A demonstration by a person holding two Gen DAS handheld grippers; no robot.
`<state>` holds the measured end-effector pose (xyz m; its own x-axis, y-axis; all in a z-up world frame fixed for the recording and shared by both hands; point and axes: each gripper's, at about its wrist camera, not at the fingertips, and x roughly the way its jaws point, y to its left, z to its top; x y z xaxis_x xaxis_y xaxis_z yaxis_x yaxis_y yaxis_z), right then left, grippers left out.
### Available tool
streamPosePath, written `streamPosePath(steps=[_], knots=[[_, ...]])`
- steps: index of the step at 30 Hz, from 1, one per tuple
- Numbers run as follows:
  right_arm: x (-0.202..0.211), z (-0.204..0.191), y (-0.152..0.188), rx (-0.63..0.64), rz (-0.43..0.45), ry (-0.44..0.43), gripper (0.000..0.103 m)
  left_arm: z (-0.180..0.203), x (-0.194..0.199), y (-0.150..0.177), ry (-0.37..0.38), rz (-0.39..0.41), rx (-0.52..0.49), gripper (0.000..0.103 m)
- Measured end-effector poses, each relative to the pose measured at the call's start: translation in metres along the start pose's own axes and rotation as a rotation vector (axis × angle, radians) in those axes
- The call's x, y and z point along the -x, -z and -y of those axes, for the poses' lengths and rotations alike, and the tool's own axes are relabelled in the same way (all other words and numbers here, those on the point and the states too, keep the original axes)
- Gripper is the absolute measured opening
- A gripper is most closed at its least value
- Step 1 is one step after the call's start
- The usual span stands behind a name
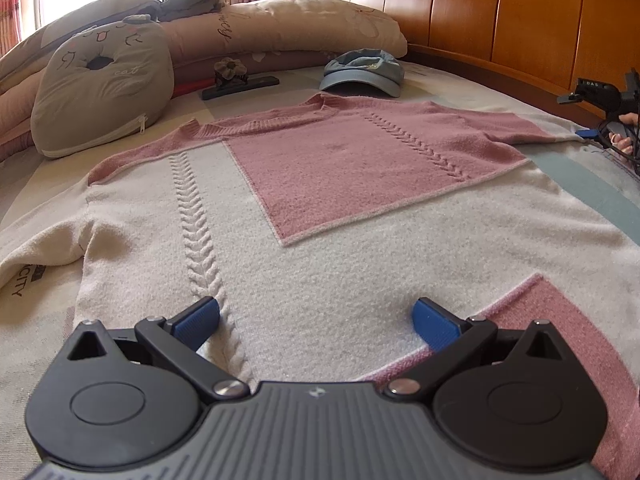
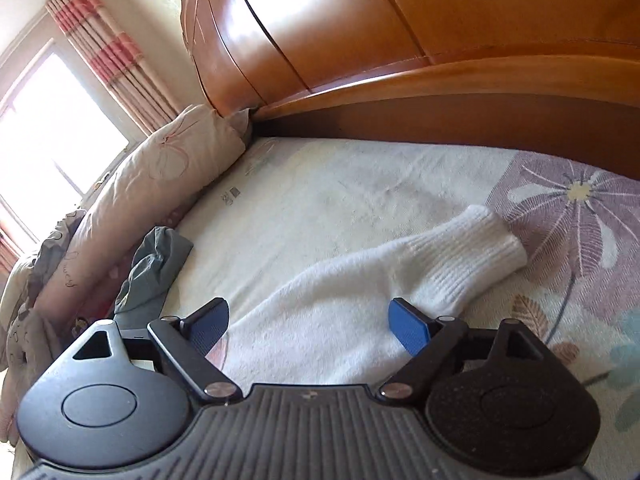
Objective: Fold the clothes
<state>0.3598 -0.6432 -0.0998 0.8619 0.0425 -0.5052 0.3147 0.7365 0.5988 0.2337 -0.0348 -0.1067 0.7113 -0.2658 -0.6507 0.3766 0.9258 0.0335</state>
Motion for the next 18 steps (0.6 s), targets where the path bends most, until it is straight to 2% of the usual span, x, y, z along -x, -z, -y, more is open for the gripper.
streamPosePath(steps=[2,5,7,12,16,18], knots=[[0.006,-0.008,-0.010,0.009,-0.013,0.030,0.091,0.000,0.000,0.000,0.000,0.000,0.000,0.102],[0.007,-0.020,-0.030,0.058,0.096,-0.008,0.092,0.001,0.000,-0.001,-0.004,-0.004,-0.002,0.102],[-0.005,-0.019,-0.041,0.030,0.112,-0.006,0.093,0.001,0.000,-0.001,-0.006,-0.005,-0.002,0.102],[-0.035,-0.006,-0.036,0.019,0.015,0.101,0.091,0.002,0.000,-0.002,-0.006,-0.005,-0.001,0.102],[-0.015,-0.010,-0.011,0.135,0.018,0.079,0.092,0.001,0.000,0.000,-0.003,0.001,0.003,0.102],[-0.011,-0.008,-0.011,0.131,0.013,0.071,0.092,0.001,0.000,0.000,-0.004,0.001,0.003,0.102]])
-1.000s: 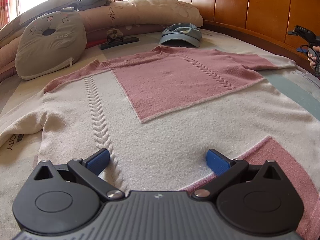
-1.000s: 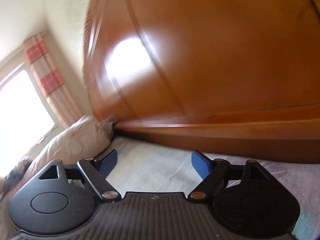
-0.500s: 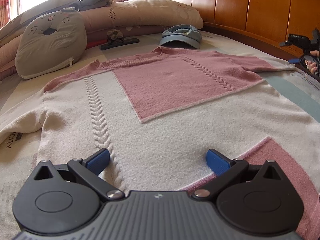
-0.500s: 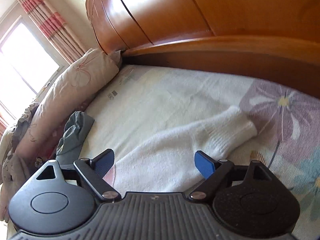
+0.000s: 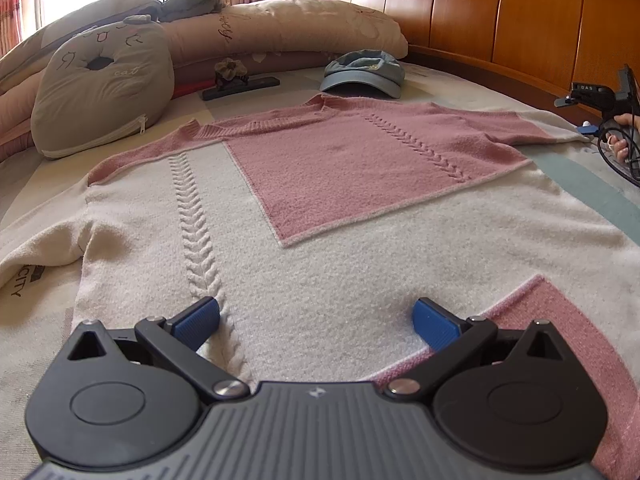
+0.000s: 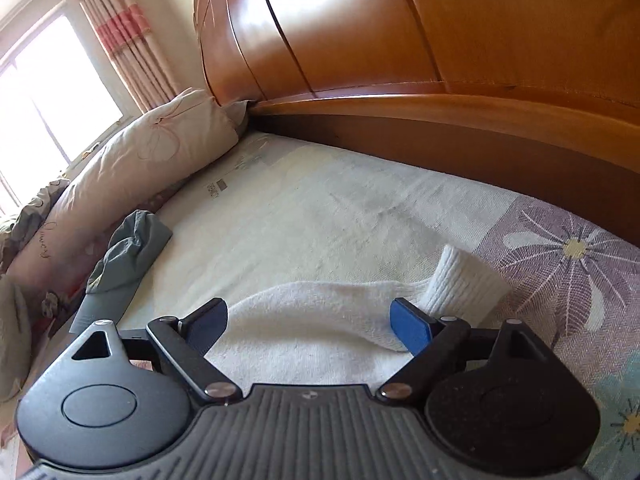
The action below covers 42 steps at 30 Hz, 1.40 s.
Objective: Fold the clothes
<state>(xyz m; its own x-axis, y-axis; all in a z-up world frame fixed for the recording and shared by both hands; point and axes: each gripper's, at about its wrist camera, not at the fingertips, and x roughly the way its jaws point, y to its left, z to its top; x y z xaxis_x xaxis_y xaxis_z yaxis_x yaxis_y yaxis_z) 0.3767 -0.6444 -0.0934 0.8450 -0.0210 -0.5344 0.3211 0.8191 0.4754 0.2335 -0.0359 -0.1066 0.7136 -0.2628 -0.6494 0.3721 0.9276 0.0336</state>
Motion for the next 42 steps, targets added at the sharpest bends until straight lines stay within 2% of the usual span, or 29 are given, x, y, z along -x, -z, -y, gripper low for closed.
streamPosePath(steps=[3,7,9,11,13,16,18,20,22,25,29,33,39,41,42], knots=[[-0.005,0.001,-0.007,-0.035,-0.013,0.010,0.092,0.002,0.000,-0.004,-0.010,-0.013,-0.008,0.102],[-0.024,-0.003,-0.020,-0.011,-0.005,0.072,0.092,0.016,0.008,-0.015,-0.013,0.016,-0.096,0.102],[-0.020,-0.006,-0.025,-0.032,0.018,0.088,0.091,0.023,0.012,-0.019,0.001,0.034,-0.133,0.102],[-0.004,-0.010,-0.025,-0.037,0.043,0.024,0.091,0.028,0.014,-0.022,0.027,0.050,-0.153,0.102],[0.003,-0.017,-0.024,-0.005,-0.009,0.018,0.092,0.031,0.013,-0.023,0.045,0.054,-0.158,0.102],[-0.005,-0.022,-0.019,0.065,-0.104,0.082,0.092,0.036,0.008,-0.021,0.049,0.036,-0.163,0.102],[-0.014,-0.017,-0.016,0.063,-0.120,0.105,0.092,0.038,0.007,-0.020,0.039,0.031,-0.174,0.102],[-0.021,-0.013,-0.015,0.066,-0.092,0.130,0.092,0.038,0.007,-0.021,0.038,0.030,-0.175,0.102],[-0.032,-0.011,-0.014,0.131,-0.049,0.185,0.092,0.037,0.006,-0.022,0.043,0.029,-0.166,0.102],[-0.038,-0.004,-0.022,0.124,-0.001,0.209,0.092,0.036,0.005,-0.022,0.048,0.031,-0.161,0.102],[-0.007,0.000,-0.026,0.015,0.061,0.143,0.093,0.035,0.007,-0.022,0.056,0.039,-0.158,0.102],[0.003,-0.005,-0.017,-0.009,-0.051,0.101,0.097,0.033,0.011,-0.023,0.061,0.053,-0.151,0.102],[-0.032,0.016,-0.020,0.089,-0.025,0.320,0.099,0.035,0.015,-0.026,0.059,0.064,-0.155,0.102],[-0.028,0.019,-0.023,0.027,0.007,0.337,0.098,0.033,0.017,-0.027,0.067,0.070,-0.154,0.102],[-0.022,0.017,-0.022,0.001,0.016,0.310,0.098,0.031,0.017,-0.027,0.071,0.069,-0.153,0.102]])
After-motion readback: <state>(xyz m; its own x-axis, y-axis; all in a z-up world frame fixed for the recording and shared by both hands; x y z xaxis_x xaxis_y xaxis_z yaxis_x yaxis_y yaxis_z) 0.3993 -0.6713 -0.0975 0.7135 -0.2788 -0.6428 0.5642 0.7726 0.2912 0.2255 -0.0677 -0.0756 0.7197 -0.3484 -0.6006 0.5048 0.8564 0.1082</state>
